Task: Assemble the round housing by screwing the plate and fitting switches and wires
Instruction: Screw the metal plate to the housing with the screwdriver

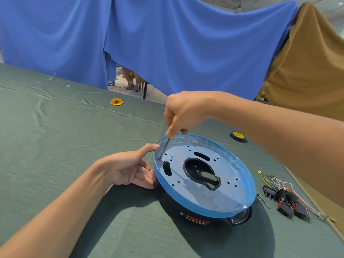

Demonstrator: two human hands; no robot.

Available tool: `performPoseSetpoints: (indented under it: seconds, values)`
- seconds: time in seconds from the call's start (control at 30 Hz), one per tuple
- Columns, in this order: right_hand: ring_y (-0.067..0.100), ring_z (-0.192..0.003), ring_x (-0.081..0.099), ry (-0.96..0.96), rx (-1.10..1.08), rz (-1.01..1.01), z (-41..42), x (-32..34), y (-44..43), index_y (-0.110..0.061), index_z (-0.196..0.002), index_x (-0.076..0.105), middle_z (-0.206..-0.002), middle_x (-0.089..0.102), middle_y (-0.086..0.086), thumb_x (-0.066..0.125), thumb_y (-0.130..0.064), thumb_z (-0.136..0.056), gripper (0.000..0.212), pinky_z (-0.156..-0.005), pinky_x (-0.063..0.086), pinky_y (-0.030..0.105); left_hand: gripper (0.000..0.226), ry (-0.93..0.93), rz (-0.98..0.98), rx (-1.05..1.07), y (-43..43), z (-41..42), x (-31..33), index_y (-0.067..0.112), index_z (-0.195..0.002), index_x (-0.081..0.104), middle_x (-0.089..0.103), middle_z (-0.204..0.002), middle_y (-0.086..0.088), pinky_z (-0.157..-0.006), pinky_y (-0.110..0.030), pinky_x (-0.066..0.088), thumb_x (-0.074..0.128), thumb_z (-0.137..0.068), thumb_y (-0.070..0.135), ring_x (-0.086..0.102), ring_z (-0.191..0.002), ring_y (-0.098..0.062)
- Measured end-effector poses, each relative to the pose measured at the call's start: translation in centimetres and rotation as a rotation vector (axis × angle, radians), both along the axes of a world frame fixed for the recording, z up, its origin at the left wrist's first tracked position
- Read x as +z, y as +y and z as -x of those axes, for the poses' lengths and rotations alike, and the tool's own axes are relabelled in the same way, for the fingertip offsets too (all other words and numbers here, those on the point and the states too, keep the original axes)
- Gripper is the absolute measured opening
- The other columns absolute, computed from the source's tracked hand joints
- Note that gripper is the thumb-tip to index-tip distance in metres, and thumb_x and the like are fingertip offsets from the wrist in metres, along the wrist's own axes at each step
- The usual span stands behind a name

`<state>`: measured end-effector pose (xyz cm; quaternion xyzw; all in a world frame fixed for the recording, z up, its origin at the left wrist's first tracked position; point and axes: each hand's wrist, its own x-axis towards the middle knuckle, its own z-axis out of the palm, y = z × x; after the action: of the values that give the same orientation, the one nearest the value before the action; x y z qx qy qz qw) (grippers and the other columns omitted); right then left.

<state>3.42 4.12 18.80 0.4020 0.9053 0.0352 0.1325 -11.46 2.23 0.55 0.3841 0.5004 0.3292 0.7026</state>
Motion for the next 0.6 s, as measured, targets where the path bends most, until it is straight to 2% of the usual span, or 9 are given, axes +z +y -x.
performPoseSetpoints:
  seconds: [0.07, 0.17, 0.23, 0.33, 0.4, 0.43, 0.5, 0.6]
  values:
    - [0.018, -0.062, 0.058, -0.017, -0.009, -0.014, 0.4, -0.1, 0.0, -0.011, -0.074, 0.072, -0.046, 0.063, -0.007, 0.063, -0.040, -0.088, 0.033, -0.057, 0.046, 0.026, 0.073, 0.002, 0.001, 0.005, 0.0, 0.0, 0.0, -0.006, -0.077, 0.065, 0.067, -0.079, -0.026, -0.066, -0.040, 0.060, 0.083, -0.048, 0.059, 0.068, -0.061, -0.031]
    - [0.013, -0.039, 0.043, -0.039, -0.083, 0.003, 0.9, -0.3, 0.2, -0.013, -0.061, 0.067, -0.038, 0.052, -0.007, 0.052, -0.041, -0.094, 0.046, -0.046, 0.037, 0.021, 0.076, 0.002, 0.003, 0.009, 0.0, 0.0, -0.1, -0.006, -0.081, 0.064, 0.066, -0.079, -0.026, -0.066, -0.039, 0.060, 0.084, -0.046, 0.059, 0.068, -0.062, -0.031]
    - [0.012, -0.032, 0.036, -0.034, -0.142, 0.055, 1.0, -0.2, 0.4, -0.011, -0.063, 0.066, -0.040, 0.052, -0.006, 0.051, -0.046, -0.095, 0.050, -0.040, 0.032, 0.017, 0.076, 0.001, 0.003, 0.005, 0.0, 0.1, -0.1, -0.006, -0.078, 0.066, 0.066, -0.080, -0.026, -0.067, -0.040, 0.060, 0.086, -0.045, 0.059, 0.068, -0.062, -0.031]
    - [0.015, -0.041, 0.041, 0.004, -0.146, 0.131, 0.9, 0.0, 0.6, -0.008, -0.073, 0.060, -0.055, 0.054, 0.000, 0.065, -0.048, -0.087, 0.043, -0.040, 0.034, 0.018, 0.069, -0.005, 0.002, -0.006, 0.1, 0.1, -0.1, -0.004, -0.067, 0.071, 0.067, -0.079, -0.027, -0.067, -0.040, 0.060, 0.086, -0.044, 0.059, 0.069, -0.061, -0.031]
    - [0.016, -0.047, 0.046, 0.060, -0.113, 0.157, 0.8, 0.0, 0.5, -0.006, -0.086, 0.063, -0.064, 0.053, 0.002, 0.074, -0.033, -0.083, 0.029, -0.042, 0.038, 0.018, 0.067, -0.009, 0.001, -0.009, 0.1, 0.2, -0.2, -0.003, -0.064, 0.071, 0.067, -0.079, -0.027, -0.068, -0.040, 0.060, 0.086, -0.045, 0.059, 0.069, -0.061, -0.031]
    - [0.014, -0.046, 0.048, 0.084, -0.087, 0.150, 0.7, -0.1, 0.5, -0.006, -0.087, 0.064, -0.060, 0.054, 0.000, 0.076, -0.025, -0.082, 0.023, -0.042, 0.039, 0.017, 0.067, -0.009, 0.001, -0.010, 0.1, 0.2, -0.3, -0.003, -0.064, 0.071, 0.067, -0.079, -0.027, -0.068, -0.040, 0.060, 0.086, -0.046, 0.059, 0.069, -0.061, -0.031]
    - [0.006, -0.038, 0.051, 0.123, -0.043, 0.105, 0.4, -0.2, 0.7, -0.009, -0.079, 0.067, -0.046, 0.057, -0.007, 0.076, -0.021, -0.082, 0.015, -0.041, 0.040, 0.013, 0.067, -0.008, 0.001, -0.015, 0.1, 0.2, -0.3, -0.003, -0.065, 0.071, 0.066, -0.077, -0.026, -0.068, -0.040, 0.060, 0.086, -0.046, 0.059, 0.068, -0.061, -0.031]
    - [0.004, -0.037, 0.052, 0.128, -0.058, 0.073, 0.0, -0.4, 1.0, -0.009, -0.069, 0.067, -0.045, 0.062, -0.007, 0.068, -0.029, -0.089, 0.028, -0.047, 0.043, 0.017, 0.070, -0.007, 0.001, -0.023, 0.1, 0.2, -0.2, -0.004, -0.067, 0.071, 0.066, -0.078, -0.026, -0.068, -0.040, 0.060, 0.088, -0.043, 0.059, 0.068, -0.061, -0.031]
